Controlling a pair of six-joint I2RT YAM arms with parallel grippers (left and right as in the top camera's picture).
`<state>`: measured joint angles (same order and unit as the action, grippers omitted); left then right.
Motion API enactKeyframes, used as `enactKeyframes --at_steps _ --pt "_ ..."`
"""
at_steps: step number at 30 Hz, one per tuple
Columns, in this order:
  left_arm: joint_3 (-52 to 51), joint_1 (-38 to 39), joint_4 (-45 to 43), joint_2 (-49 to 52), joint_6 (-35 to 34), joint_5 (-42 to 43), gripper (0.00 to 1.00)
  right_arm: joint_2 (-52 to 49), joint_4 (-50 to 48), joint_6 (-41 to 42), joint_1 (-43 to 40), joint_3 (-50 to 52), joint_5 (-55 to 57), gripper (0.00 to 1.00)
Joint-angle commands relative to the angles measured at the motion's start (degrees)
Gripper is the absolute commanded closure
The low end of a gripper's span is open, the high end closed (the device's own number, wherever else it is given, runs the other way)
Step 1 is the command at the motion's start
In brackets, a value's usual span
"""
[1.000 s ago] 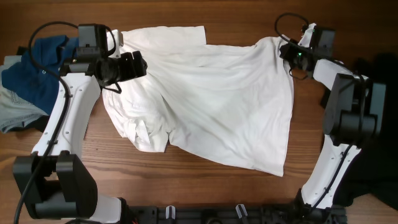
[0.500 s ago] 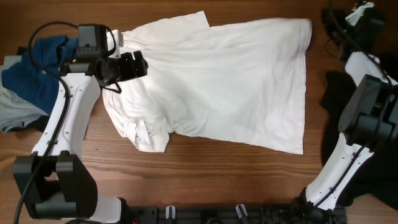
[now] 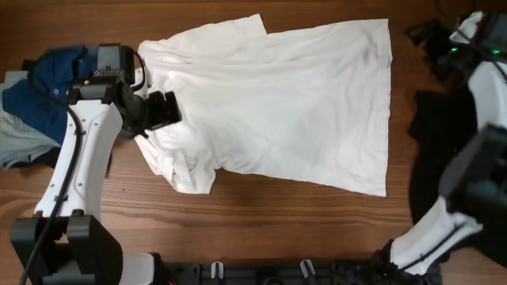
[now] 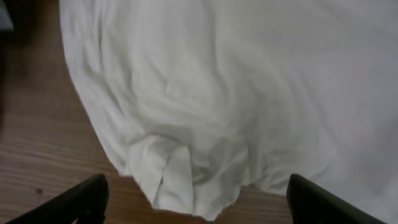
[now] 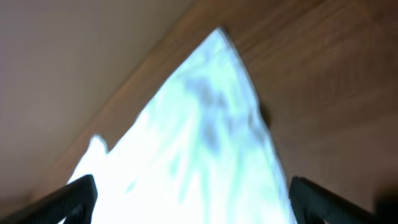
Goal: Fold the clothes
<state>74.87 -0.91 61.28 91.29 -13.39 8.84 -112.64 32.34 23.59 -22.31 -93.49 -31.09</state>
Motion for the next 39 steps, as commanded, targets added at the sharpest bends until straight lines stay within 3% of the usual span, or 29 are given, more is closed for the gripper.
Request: enactKeyframes --at_steps 1,7,13,18,19,24,32,34,39 --pt "-6.2 -0.4 -0.5 1.0 -5.4 -1.9 0.14 7.8 8.7 -3.6 0.4 -0.7 -0.5 0.01" --pt "-16.8 -0.5 -14.6 2.6 -5.5 -2.1 0.33 9.9 23.8 -7.1 2.0 0.0 -0.5 0.06" --pt "-20.7 -0.5 -22.2 7.0 -5.5 -3.4 0.48 9.9 25.5 -9.5 5.3 5.1 1.9 0.08" --pt "-20.7 -0.6 -18.8 7.6 -4.9 -3.2 0.83 9.9 24.4 -8.2 6.7 9.5 4.5 0.08" --pt "-20.6 -0.7 -18.3 7.3 -4.9 -3.4 0.86 9.9 24.2 -8.2 6.7 10.1 4.5 0.08" --pt "-18.8 -3.0 -14.1 4.9 -4.9 -3.4 0.95 9.9 23.6 -8.2 6.7 13.3 4.7 0.07" --pt "-14.2 -8.2 -1.3 -0.7 -5.1 -13.0 0.96 9.9 24.9 -5.9 6.7 18.8 12.8 0.07" --pt "-14.2 -9.3 -0.2 -1.2 -5.6 -12.8 0.96 9.9 24.9 -4.5 6.7 21.7 15.3 0.12" --pt "-14.2 -10.7 -0.2 -1.3 -6.9 -12.9 0.96 9.9 25.2 -4.1 6.3 30.6 16.6 0.37"
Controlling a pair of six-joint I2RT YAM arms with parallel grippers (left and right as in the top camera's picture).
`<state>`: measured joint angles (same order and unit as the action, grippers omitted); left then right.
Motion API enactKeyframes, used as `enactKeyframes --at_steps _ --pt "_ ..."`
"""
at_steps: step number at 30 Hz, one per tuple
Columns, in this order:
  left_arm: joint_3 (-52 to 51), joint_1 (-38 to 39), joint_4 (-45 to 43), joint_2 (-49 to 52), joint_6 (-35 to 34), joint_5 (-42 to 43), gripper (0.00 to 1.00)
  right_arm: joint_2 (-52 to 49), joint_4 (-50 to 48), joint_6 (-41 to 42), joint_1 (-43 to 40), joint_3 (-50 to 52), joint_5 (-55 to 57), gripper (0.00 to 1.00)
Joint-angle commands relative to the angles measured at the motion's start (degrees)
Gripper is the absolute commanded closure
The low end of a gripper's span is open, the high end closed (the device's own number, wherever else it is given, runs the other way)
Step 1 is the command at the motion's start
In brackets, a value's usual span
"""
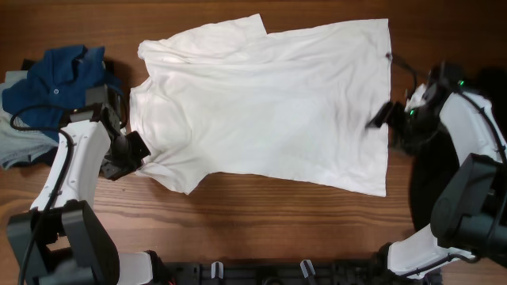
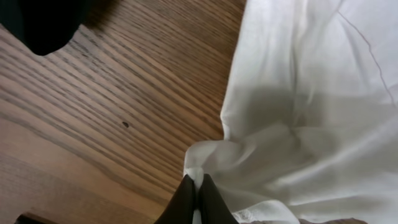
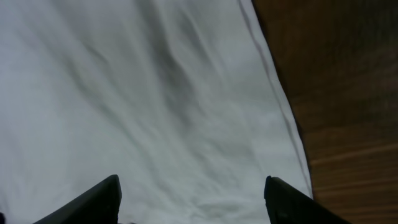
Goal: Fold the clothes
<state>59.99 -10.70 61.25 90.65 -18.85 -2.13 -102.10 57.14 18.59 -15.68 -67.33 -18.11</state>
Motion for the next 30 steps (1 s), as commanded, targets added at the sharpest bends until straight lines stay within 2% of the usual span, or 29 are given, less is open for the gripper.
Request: enactKeyframes --at_steps 1,2,4,8,13,16,17,19,21,24,30 --pt "0.7 -1.1 -0.4 -0.7 -1.4 -1.9 0.96 -0.7 0.7 1.0 -0.7 5.8 4.5 0.42" --pt "0.7 -1.3 -0.7 -0.7 -1.4 -1.9 0.96 -0.7 0.9 1.1 -1.3 7.0 5.3 0.43" --pt "0.7 -1.5 -1.0 -0.7 -1.4 -1.9 0.96 -0.7 1.2 2.6 -3.0 9.3 6.7 0.53" --pt "0.7 -1.5 -1.0 -0.7 -1.4 -1.9 0.96 -0.7 1.3 2.4 -6.6 12.7 5.5 0.49" --pt "0.7 -1.5 -1.7 -0.7 -1.4 -1.8 0.96 -0.7 -1.9 -2.2 -6.4 17.2 -3.7 0.49" --pt "0.7 -1.5 -1.7 -0.7 -1.4 -1.8 0.96 -0.6 -2.1 -3.7 -6.3 17.5 -6.8 0.64" --pt "0.7 -1.5 -1.7 -0.7 -1.4 -1.8 0.96 -0.6 -2.4 -5.7 -6.3 17.5 -9.2 0.74" --pt "0.7 -1.5 -1.7 -0.7 -1.4 -1.8 0.96 -0.4 -1.9 -9.0 -6.3 17.5 -13.7 0.87" --pt "0.7 -1.5 -1.8 -0.7 -1.4 -1.8 0.96 0.2 -1.6 -9.6 -6.4 17.5 -14.2 0.96" --pt "0.7 -1.5 -1.7 -0.7 -1.4 -1.8 0.96 2.8 -1.1 -8.6 -7.6 16.3 -12.2 0.96" --pt "0.7 -1.5 -1.2 -0.7 -1.4 -1.2 0.96 11.8 5.0 -3.1 -13.5 8.8 3.0 0.96"
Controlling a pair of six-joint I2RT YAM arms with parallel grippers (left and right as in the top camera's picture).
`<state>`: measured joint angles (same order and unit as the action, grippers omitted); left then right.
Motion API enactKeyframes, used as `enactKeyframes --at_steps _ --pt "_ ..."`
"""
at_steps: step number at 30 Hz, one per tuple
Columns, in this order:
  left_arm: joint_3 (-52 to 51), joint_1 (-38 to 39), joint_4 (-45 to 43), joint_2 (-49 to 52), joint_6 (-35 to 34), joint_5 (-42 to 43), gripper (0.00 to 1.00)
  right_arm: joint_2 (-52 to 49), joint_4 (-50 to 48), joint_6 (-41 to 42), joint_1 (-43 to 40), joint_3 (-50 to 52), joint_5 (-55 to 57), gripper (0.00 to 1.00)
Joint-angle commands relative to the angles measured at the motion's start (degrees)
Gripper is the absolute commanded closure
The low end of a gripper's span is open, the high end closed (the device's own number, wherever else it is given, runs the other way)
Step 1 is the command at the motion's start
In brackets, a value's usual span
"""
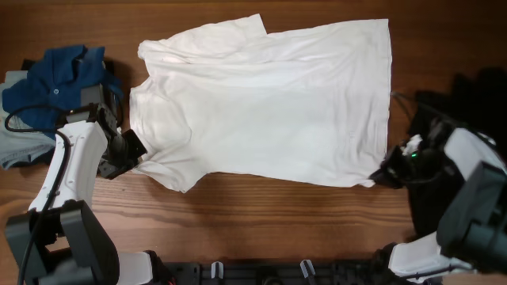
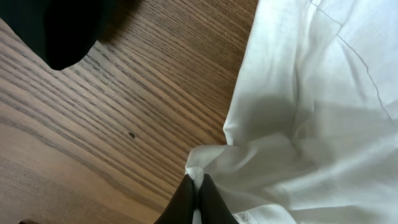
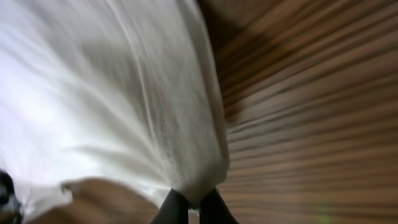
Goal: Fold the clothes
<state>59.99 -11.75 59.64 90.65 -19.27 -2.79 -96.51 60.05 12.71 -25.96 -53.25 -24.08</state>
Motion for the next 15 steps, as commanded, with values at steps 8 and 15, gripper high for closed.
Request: enactKeyframes --at_steps 8,15 --pt "0.7 -1.6 2.7 -2.5 -0.9 4.3 0.96 18.1 5.2 7.0 -9.3 -7.5 12.1 0.96" --pt "0.7 -2.0 4.8 -8.2 -0.7 14.8 0.96 20.5 5.2 6.8 -9.3 -7.4 11.0 0.96"
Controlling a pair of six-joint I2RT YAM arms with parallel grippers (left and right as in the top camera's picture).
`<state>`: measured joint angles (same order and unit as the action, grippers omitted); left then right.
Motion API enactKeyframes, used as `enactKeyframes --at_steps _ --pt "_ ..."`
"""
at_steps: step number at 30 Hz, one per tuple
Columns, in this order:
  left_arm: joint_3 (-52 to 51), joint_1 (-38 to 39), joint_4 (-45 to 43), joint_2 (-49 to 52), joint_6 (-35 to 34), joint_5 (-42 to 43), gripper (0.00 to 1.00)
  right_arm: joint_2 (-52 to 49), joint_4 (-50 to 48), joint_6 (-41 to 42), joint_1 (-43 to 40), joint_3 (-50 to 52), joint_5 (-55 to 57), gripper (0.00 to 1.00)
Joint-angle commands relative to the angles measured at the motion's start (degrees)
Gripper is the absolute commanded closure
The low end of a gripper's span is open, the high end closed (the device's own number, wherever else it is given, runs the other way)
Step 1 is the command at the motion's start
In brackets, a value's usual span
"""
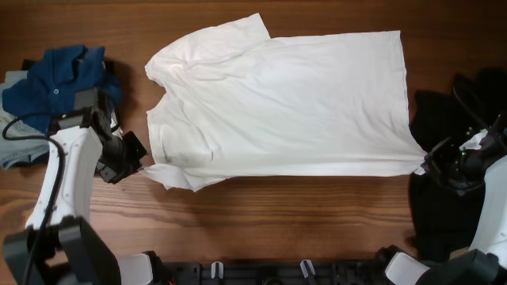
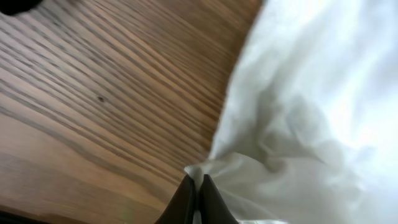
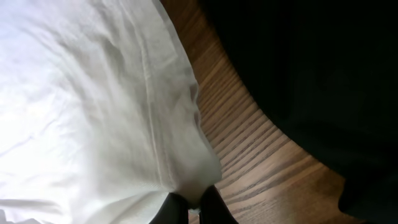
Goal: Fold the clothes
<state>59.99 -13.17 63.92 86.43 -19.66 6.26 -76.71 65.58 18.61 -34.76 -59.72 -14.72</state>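
Observation:
A white T-shirt (image 1: 285, 103) lies spread on the wooden table, pulled taut along its near edge. My left gripper (image 1: 141, 166) is shut on the shirt's near left sleeve corner (image 2: 199, 169). My right gripper (image 1: 425, 165) is shut on the near right hem corner (image 3: 199, 186). The far sleeve (image 1: 230, 32) lies flat at the back left. In both wrist views the pinched white cloth bunches right at the fingertips.
A blue garment (image 1: 55, 79) with grey cloth under it is piled at the left edge, behind the left arm. Black clothing (image 1: 467, 119) lies heaped at the right edge, under and behind the right arm. Bare wood runs along the front of the table (image 1: 277, 214).
Both grippers moved outward holding their corners. The right hem corner went further right and the shirt's near edge now runs straight. The whole shirt has shifted slightly to the right.
First the left gripper hung open over the crumpled near sleeve and the right gripper was at the far right, away from the shirt. Then the left was shut on the sleeve corner while the right stood open by the hem. Then both held corners, and now the shirt is stretched.

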Motion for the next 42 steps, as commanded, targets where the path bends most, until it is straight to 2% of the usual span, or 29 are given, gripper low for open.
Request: enactKeyframes --at_steps 1,7,10,18,19,21,23,25,27,29,30,33,38,42 --pt "0.7 -0.6 0.8 -5.1 -0.3 6.6 0.96 0.6 -0.3 0.9 -0.5 -0.9 1.3 0.95" --pt "0.7 -0.6 1.8 -16.5 -0.4 6.8 0.96 0.6 -0.3 0.9 -0.5 -0.9 1.3 0.96" --pt "0.7 -0.5 5.0 -21.9 -3.1 6.8 0.96 0.6 -1.2 0.9 -0.5 -0.9 1.2 0.96" --pt "0.7 -0.6 15.0 -25.4 -4.6 6.8 0.96 0.6 -3.0 1.4 -0.5 -0.9 1.2 0.96" --pt "0.7 -0.6 15.3 -25.4 -4.6 6.8 0.93 0.6 -3.0 1.3 -0.5 -0.9 1.2 0.93" --pt "0.7 -0.6 15.7 -25.4 -4.6 6.8 0.75 0.6 -3.0 1.4 -0.5 -0.9 1.3 0.89" --pt "0.7 -0.6 15.5 -25.4 -4.6 6.8 0.52 0.6 -3.0 1.5 -0.5 -0.9 1.9 0.83" --pt "0.7 -0.5 13.6 -25.2 -4.6 6.1 0.44 0.6 -3.0 1.5 -0.5 -0.9 1.9 0.82" --pt "0.7 -0.5 9.1 -24.9 -4.6 3.8 0.43 0.6 -3.2 1.6 -0.5 -0.9 1.9 0.78" --pt "0.7 -0.5 5.0 -24.0 -4.6 1.1 0.45 0.5 -3.2 1.5 -0.5 -0.9 1.9 0.62" --pt "0.3 -0.5 1.1 -22.7 -4.6 -0.9 0.46 0.5 -3.2 1.5 -0.5 -0.9 1.9 0.48" --pt "-1.4 -0.5 -6.2 -18.1 -4.6 -1.6 0.46 0.5 -3.2 1.5 -0.5 -0.9 1.8 0.35" --pt "-3.2 1.0 -16.9 -4.9 -2.6 1.0 0.51 0.5 -3.2 1.5 -0.5 -0.9 1.8 0.32" --pt "-3.2 3.6 -22.1 5.0 -1.7 3.3 0.49 0.5 -3.2 1.3 -0.5 -0.9 1.0 0.32"
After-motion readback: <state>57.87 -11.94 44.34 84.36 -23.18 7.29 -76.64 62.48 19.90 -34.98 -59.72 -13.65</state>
